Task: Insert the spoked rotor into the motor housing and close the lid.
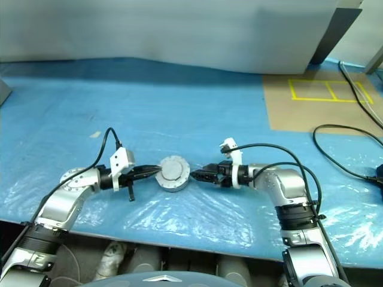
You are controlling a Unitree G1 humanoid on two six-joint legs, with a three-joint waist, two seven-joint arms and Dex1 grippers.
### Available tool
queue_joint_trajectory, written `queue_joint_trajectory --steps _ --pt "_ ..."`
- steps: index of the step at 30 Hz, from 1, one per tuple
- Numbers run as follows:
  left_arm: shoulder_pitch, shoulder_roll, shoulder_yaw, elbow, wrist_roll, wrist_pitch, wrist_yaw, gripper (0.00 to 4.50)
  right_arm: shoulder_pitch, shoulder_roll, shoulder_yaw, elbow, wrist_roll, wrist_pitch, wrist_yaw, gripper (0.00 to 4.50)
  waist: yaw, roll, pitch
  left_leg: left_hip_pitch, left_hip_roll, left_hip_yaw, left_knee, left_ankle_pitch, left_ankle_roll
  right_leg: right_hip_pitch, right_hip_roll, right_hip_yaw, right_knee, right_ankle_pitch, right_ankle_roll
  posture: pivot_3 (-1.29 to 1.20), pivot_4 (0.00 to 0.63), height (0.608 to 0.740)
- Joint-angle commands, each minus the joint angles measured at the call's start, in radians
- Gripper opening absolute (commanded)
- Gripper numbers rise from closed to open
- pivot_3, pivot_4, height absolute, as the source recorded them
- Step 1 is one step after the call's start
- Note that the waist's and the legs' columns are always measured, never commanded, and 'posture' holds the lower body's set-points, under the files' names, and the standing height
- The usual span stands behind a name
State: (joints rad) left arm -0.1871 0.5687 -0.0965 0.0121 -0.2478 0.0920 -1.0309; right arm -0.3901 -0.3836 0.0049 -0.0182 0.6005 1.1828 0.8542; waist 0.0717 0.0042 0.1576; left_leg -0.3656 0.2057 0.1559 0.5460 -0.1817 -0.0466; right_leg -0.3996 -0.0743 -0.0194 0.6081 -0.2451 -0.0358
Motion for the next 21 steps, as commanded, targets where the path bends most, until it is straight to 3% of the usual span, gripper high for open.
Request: queue_joint_trajectory --steps 1,16,18,21 --pt "0.012 0.006 -0.013 0.003 0.012 0.006 0.001 0.0 0.022 0.032 -0.026 -0.018 0.064 0.068 -0.029 4.45 0.0 0.0 0.0 0.0 0.0 0.0 0.0 0.0 0.0 0.0 0.0 0.0 0.0 0.0 0.0 0.0 0.15 0.74" --pt "0.027 0.013 -0.006 -0.014 0.011 0.009 0.013 0.0 -0.006 0.217 -0.079 0.062 0.121 0.079 -0.166 4.45 -0.002 0.0 0.0 0.001 0.0 0.0 0.001 0.0 0.0 0.0 0.0 0.0 0.0 0.0 0.0 0.0 0.15 0.74" --pt "0.026 0.012 -0.007 -0.014 0.012 0.011 0.014 0.0 -0.002 0.224 -0.086 0.059 0.127 0.075 -0.173 4.07 -0.002 0.0 0.0 0.001 0.0 0.0 0.001 0.0 0.0 0.0 0.0 0.0 0.001 0.001 -0.001 0.0 0.15 0.74" --pt "0.025 0.013 -0.008 -0.014 0.012 0.011 0.014 0.0 0.012 0.228 -0.084 0.041 0.14 0.077 -0.178 3.14 -0.002 0.0 0.0 0.001 0.0 0.0 0.001 0.0 0.0 0.0 0.0 0.0 0.001 0.001 -0.001 0.0 0.15 0.74"
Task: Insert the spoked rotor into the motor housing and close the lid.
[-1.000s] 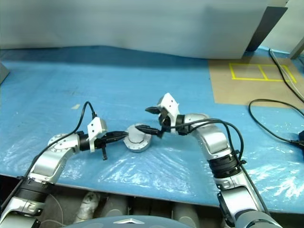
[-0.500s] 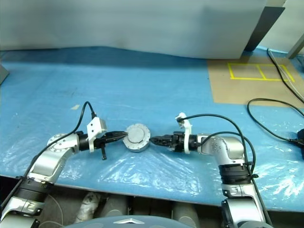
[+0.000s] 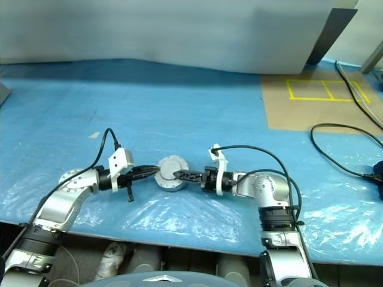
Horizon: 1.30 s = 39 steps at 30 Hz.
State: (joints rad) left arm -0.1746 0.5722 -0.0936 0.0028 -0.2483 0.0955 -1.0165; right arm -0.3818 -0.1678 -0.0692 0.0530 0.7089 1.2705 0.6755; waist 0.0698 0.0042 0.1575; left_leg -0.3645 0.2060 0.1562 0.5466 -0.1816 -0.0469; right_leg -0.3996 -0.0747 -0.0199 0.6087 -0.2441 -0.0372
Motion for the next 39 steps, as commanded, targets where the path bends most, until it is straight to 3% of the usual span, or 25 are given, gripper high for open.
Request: queue_joint_trajectory --steps 1,6,14,22,31,39 --pt "0.012 0.009 -0.011 -0.005 0.013 0.008 -0.001 0.0 0.01 0.013 -0.003 -0.039 0.034 -0.01 0.0 2.78 0.0 0.0 0.0 0.0 0.0 0.0 0.0 0.0 0.0 0.0 0.0 0.0 0.0 0.0 0.0 0.0 0.15 0.74" --pt "0.011 0.01 -0.011 -0.005 0.01 0.012 -0.004 0.0 0.026 0.025 0.005 -0.063 0.051 -0.01 -0.009 1.32 0.001 0.0 0.0 -0.001 0.0 0.0 0.0 0.0 0.0 0.0 0.0 -0.001 -0.001 0.0 0.0 0.0 0.15 0.74" --pt "0.035 0.011 0.007 -0.108 -0.085 0.107 -0.039 0.0 0.018 0.032 -0.003 -0.043 0.051 -0.016 -0.023 1.29 0.0 0.0 0.0 0.0 0.0 0.0 0.0 0.0 0.0 0.0 0.0 -0.001 0.0 0.0 0.0 0.0 0.15 0.74" --pt "0.06 0.018 0.149 -0.263 -0.349 0.342 -0.012 0.0 0.011 0.051 -0.072 -0.007 0.071 0.003 -0.082 1.29 -0.003 0.0 0.0 -0.003 0.0 0.0 0.0 0.0 0.0 -0.003 0.0 -0.001 0.0 0.0 0.0 0.0 0.15 0.74" --pt "0.051 0.008 0.21 -0.245 -0.407 0.421 0.055 0.0 -0.004 0.061 -0.155 0.03 0.111 -0.002 -0.132 1.24 0.002 0.0 0.0 -0.003 0.0 0.0 0.0 0.0 0.0 -0.002 0.0 -0.001 0.0 0.0 0.0 0.0 0.15 0.74" --pt "0.052 -0.039 0.255 -0.237 -0.496 0.517 0.133 0.0 -0.064 0.114 -0.313 0.001 0.27 0.065 -0.207 1.24 0.001 0.0 0.0 -0.004 0.0 0.0 0.0 0.0 0.0 -0.003 0.0 -0.002 0.0 0.0 0.0 0.0 0.15 0.74"
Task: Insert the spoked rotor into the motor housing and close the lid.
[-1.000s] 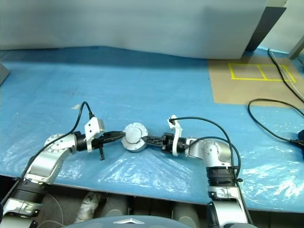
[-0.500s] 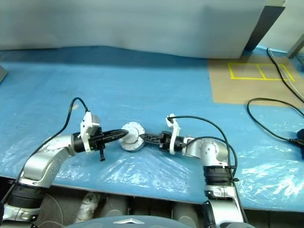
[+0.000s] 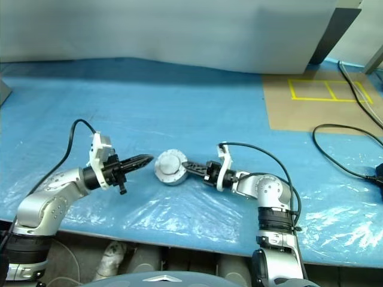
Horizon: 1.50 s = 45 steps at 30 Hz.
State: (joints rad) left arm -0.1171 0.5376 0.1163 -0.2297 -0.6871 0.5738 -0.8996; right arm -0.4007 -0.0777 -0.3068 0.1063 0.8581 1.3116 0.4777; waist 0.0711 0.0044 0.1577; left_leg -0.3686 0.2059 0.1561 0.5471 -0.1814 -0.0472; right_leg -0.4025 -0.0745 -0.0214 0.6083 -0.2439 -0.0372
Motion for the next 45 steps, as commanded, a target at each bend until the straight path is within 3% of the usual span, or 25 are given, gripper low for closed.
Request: queue_joint_trajectory --steps 1,8,11,17,23,34,45 --pt "-0.005 -0.004 0.052 -0.002 -0.077 0.058 0.016 0.0 -0.052 0.03 -0.092 -0.064 0.143 0.035 -0.019 1.24 0.0 0.0 0.0 0.0 0.0 0.0 0.0 0.0 0.0 0.0 0.0 0.0 0.0 0.0 0.0 0.0 0.15 0.74" --pt "-0.004 -0.03 0.139 0.033 -0.276 0.211 0.049 0.0 -0.121 0.078 -0.191 -0.143 0.346 0.072 -0.151 1.24 -0.001 0.0 0.0 -0.001 0.0 0.0 -0.001 0.0 0.0 -0.002 0.001 0.0 0.0 0.002 0.003 0.0 0.15 0.74" --pt "-0.02 -0.083 0.171 0.049 -0.358 0.248 0.098 0.56 -0.144 0.085 -0.197 -0.155 0.417 0.06 -0.213 1.24 0.0 0.0 0.0 -0.001 0.0 0.0 -0.001 0.0 0.0 -0.002 0.001 0.0 0.0 0.002 0.003 0.0 0.15 0.74" --pt "-0.024 -0.152 0.231 0.049 -0.547 0.32 0.153 2.58 -0.16 0.071 -0.169 -0.151 0.528 0.032 -0.305 1.24 0.005 -0.001 0.001 -0.002 0.0 0.0 -0.001 0.0 -0.001 -0.002 0.001 -0.001 0.0 0.003 0.004 0.0 0.15 0.74" --pt "-0.011 -0.182 0.213 0.05 -0.549 0.305 0.182 4.49 -0.157 0.038 -0.126 -0.149 0.594 0.013 -0.344 1.24 0.005 -0.001 0.001 -0.002 0.0 -0.001 -0.001 0.0 -0.001 -0.002 0.001 -0.001 0.0 0.003 0.005 0.0 0.15 0.74" --pt "-0.124 -0.306 0.162 0.122 -0.525 0.268 0.216 4.49 -0.147 -0.024 -0.043 -0.148 0.677 -0.025 -0.371 1.24 0.009 -0.002 0.001 -0.006 -0.001 -0.004 0.003 0.0 -0.001 -0.002 0.001 -0.001 -0.001 0.005 0.009 0.0 0.15 0.74" --pt "-0.192 -0.368 0.133 0.162 -0.524 0.272 0.24 4.49 -0.132 -0.075 0.009 -0.153 0.715 -0.075 -0.385 1.24 0.016 -0.002 0.001 -0.008 -0.001 -0.006 0.006 0.0 -0.001 -0.002 0.001 -0.002 0.0 0.006 0.01 0.0 0.15 0.74"
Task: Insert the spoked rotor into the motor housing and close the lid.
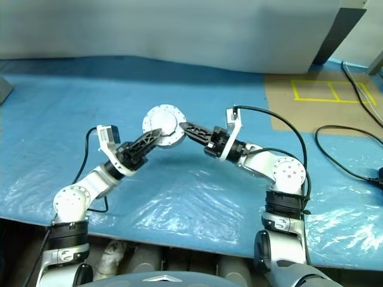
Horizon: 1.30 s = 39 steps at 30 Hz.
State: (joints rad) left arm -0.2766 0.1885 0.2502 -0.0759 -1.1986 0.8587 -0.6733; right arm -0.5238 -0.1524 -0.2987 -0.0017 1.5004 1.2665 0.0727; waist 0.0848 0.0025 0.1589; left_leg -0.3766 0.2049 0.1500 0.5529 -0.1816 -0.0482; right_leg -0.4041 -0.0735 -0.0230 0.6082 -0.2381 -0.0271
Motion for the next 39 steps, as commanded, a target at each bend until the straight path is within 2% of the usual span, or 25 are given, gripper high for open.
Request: queue_joint_trajectory --steps 1,8,11,14,25,34,39 --pt "-0.047 -0.032 -0.001 0.021 -0.015 -0.015 0.024 4.49 -0.009 -0.002 0.005 -0.043 0.073 -0.033 0.02 1.24 0.004 0.0 0.0 0.0 0.0 0.0 0.001 0.0 0.0 0.0 0.0 0.0 0.0 0.0 0.0 0.0 0.15 0.74" --pt "-0.099 -0.078 0.016 0.115 0.038 -0.038 0.125 4.49 0.001 -0.014 0.027 -0.043 0.093 -0.058 0.007 1.24 0.009 0.0 0.0 -0.001 0.0 -0.001 0.004 0.0 0.0 0.0 0.0 0.0 0.001 0.001 0.001 0.0 0.15 0.74" --pt "-0.103 -0.075 0.014 0.129 0.033 -0.027 0.112 3.91 0.003 -0.018 0.037 -0.041 0.102 -0.071 0.001 1.24 0.011 0.0 0.0 -0.003 0.0 -0.002 0.005 0.0 0.0 0.0 0.0 -0.001 0.001 0.001 0.002 0.0 0.15 0.74" --pt "-0.115 -0.076 -0.008 0.123 0.058 -0.029 0.117 3.01 0.004 -0.02 0.048 -0.037 0.109 -0.08 -0.003 1.24 0.011 -0.001 0.0 -0.004 0.0 -0.002 0.007 0.0 0.0 0.0 0.0 -0.001 0.0 0.002 0.003 0.0 0.15 0.74" --pt "-0.088 -0.072 -0.038 0.053 0.031 0.013 0.094 2.91 0.012 0.0 0.061 -0.024 0.126 -0.123 -0.079 1.24 0.011 -0.001 0.0 -0.005 0.0 -0.002 0.008 0.0 0.0 0.0 0.0 -0.001 0.001 0.002 0.003 0.0 0.15 0.74" --pt "-0.108 -0.06 -0.049 0.076 0.05 0.025 0.126 2.91 0.014 0.007 0.065 -0.017 0.154 -0.139 -0.122 1.24 0.011 -0.001 0.0 -0.005 0.0 -0.002 0.008 0.0 0.0 0.0 0.0 -0.001 0.001 0.002 0.003 0.0 0.15 0.74" --pt "-0.112 -0.063 -0.027 0.056 -0.011 0.055 0.142 2.91 0.014 0.011 0.067 -0.011 0.156 -0.154 -0.135 1.24 0.011 -0.001 0.0 -0.005 0.0 -0.002 0.008 0.0 0.0 0.0 0.0 -0.001 0.001 0.002 0.003 0.0 0.15 0.74"
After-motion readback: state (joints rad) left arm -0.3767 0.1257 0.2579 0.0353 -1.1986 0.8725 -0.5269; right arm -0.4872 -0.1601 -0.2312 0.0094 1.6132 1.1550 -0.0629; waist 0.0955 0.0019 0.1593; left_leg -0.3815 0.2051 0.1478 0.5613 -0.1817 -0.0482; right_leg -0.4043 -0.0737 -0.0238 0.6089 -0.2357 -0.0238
